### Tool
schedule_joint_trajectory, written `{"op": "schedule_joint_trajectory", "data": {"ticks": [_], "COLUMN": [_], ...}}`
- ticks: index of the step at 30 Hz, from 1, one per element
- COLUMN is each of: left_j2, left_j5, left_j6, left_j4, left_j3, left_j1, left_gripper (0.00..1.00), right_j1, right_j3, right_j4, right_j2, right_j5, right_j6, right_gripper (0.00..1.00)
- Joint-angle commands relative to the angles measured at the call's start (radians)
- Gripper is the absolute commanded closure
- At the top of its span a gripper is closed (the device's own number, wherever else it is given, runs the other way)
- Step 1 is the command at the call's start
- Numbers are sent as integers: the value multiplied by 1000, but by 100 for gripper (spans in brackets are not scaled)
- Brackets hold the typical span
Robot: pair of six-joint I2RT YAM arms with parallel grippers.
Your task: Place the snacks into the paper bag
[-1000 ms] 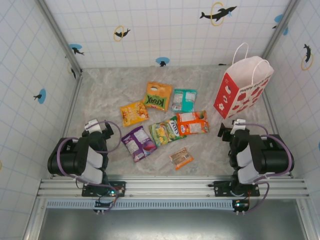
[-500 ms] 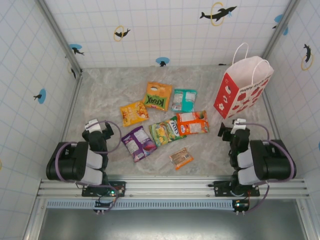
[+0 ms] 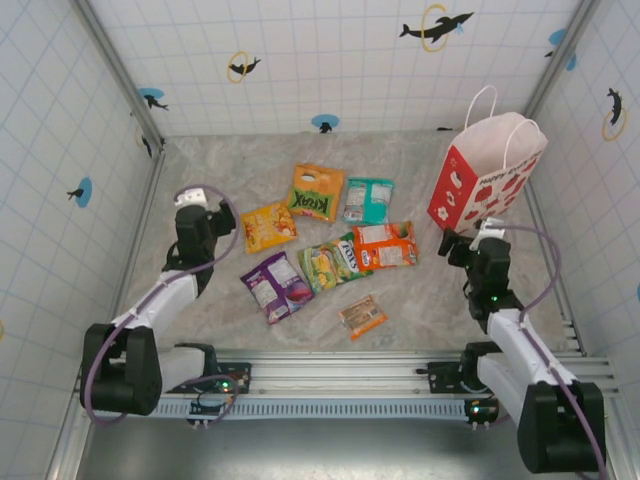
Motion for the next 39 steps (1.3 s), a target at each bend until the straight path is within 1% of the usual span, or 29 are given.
{"op": "schedule_joint_trajectory", "data": {"ticks": [1, 5, 8, 11, 13, 20, 24, 28, 31, 35, 39], "left_j2": [3, 47, 94, 137, 163, 206, 222, 261, 292, 307, 309], "left_j5": [91, 176, 224, 226, 226, 194, 188, 192, 200, 200, 197], "left_j6": [-31, -22, 10, 52, 69, 85, 86, 92, 96, 104, 115], "left_j4": [-288, -428, -522, -604, -640, -684, -690, -701, -706, -696, -688], "left_j3": [110, 252, 348, 413, 476, 534, 537, 557, 581, 595, 594], "left_j1": [-49, -94, -125, -165, -184, -222, -227, -227, -227, -227, -227], "left_gripper": [16, 20, 21, 21, 20, 21, 20, 21, 21, 20, 20], "right_j1": [11, 21, 29, 49, 67, 105, 114, 119, 116, 108, 86], "right_j3": [185, 414, 582, 746, 833, 1159, 1286, 1412, 1450, 1475, 1534], "right_j4": [-369, -608, -761, -877, -918, -1077, -1106, -1120, -1077, -1001, -987], "right_j2": [-34, 1, 70, 153, 201, 391, 477, 560, 607, 679, 768], "right_j5": [3, -14, 3, 19, 18, -6, -19, 7, 35, 17, 24], "right_j6": [65, 45, 48, 63, 80, 91, 106, 130, 151, 191, 220], "right_gripper": [1, 1, 1, 1, 1, 1, 1, 1, 1, 4, 7]}}
